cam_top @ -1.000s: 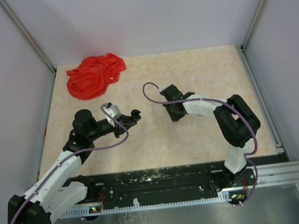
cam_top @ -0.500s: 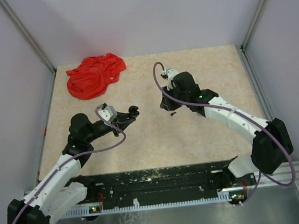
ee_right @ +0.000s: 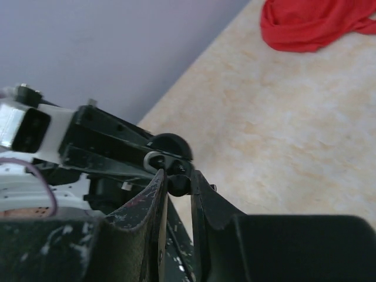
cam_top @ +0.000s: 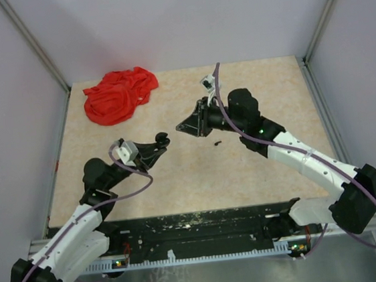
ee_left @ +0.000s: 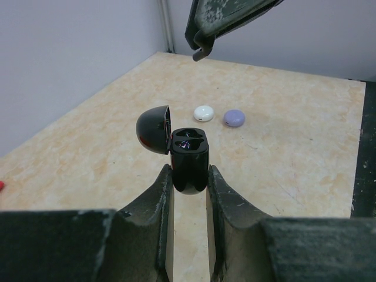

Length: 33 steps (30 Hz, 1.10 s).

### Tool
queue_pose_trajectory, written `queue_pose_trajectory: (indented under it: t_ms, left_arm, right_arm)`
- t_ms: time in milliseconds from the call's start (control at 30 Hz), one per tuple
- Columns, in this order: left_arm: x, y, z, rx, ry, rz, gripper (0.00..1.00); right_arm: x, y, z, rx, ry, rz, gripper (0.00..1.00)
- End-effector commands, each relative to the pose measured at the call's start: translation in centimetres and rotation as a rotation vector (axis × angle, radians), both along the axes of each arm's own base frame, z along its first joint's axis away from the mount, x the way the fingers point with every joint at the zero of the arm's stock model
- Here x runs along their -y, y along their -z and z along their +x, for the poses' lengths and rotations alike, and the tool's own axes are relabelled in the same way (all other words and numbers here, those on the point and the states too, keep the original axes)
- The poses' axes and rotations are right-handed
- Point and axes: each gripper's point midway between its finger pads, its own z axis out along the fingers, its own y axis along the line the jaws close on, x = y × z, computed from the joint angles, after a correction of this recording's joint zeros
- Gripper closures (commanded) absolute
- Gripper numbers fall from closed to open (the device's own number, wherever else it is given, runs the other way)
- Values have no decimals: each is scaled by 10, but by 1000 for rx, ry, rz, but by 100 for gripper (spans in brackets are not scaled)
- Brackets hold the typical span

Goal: Insert the wireless bluetooth earbuds into the charging case
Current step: Place the earbud in the charging case.

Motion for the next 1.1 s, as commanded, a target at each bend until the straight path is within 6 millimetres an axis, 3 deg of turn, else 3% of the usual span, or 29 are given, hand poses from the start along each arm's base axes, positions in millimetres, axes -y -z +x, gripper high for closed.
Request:
queue_pose_trajectory:
  t_ms: [0,133,367,667,1067]
  left_arm:
    - [-6,-27,-6,93,-16,-103,99]
    - [-8,-33,-15,139,5,-135,99]
    - [-8,-40,-29,203,53,-162,99]
    - [-8,-46,-40,244,101,-174,99]
    - [-9,-50,-43,265,109,-191,99]
  right_arm:
    - [-17,-61,-33,59,-119,240,86]
    - [-25,-75,-49,42,-201,326,86]
    - [-39,-80,-67,14,-305,385,86]
    - [-55,-61,-73,-60,-354,375,86]
    - [-58,-49,-72,-112,-346,351,86]
